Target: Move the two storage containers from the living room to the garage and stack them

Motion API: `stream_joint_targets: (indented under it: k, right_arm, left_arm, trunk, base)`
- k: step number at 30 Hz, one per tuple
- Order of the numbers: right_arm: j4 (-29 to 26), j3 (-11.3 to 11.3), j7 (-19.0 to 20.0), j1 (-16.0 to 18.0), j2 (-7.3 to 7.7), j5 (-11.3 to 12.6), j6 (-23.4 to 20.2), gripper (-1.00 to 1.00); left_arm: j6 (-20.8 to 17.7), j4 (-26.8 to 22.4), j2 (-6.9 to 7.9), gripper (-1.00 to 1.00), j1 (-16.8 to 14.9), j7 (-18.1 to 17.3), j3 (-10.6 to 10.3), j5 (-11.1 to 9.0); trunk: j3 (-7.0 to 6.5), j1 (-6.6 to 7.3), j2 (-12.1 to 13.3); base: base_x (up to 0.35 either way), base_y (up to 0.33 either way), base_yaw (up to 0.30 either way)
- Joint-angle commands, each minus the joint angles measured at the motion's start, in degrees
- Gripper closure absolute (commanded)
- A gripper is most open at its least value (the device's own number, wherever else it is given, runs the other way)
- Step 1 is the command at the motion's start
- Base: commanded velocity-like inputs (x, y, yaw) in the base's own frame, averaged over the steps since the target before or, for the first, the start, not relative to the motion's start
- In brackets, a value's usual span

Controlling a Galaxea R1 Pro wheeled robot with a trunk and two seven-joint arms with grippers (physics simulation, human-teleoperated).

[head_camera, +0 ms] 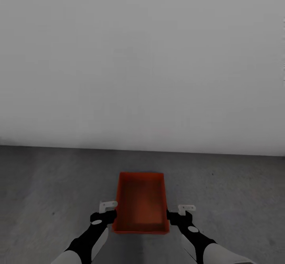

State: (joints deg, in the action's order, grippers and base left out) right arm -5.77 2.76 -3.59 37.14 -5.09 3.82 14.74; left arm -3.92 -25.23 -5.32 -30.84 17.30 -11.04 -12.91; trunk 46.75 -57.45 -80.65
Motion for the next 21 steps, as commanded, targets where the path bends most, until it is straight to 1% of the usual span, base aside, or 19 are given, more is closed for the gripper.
stream_joint_targets:
  k: [1,21]
  right_arm:
    - [0.1,0.3,-0.2,0.0,-0.01,0.4,0.2,-1.0]
    - [0.1,0.3,-0.2,0.0,-0.01,0.4,0.2,-1.0]
  left_arm:
    - [-0.3,-0.1,0.05,-1.0,0.0,0.5,-0.5,-0.5]
    - [-0.2,-0.1,0.05,-1.0,0.0,0.5,-0.6,-0.5]
  trunk:
    - [0.04,0.04,0.0]
    - [0.04,0.04,0.0]
  base:
    - [-0.341,0.0,0.0]
    - [-0.346,0.0,0.0]
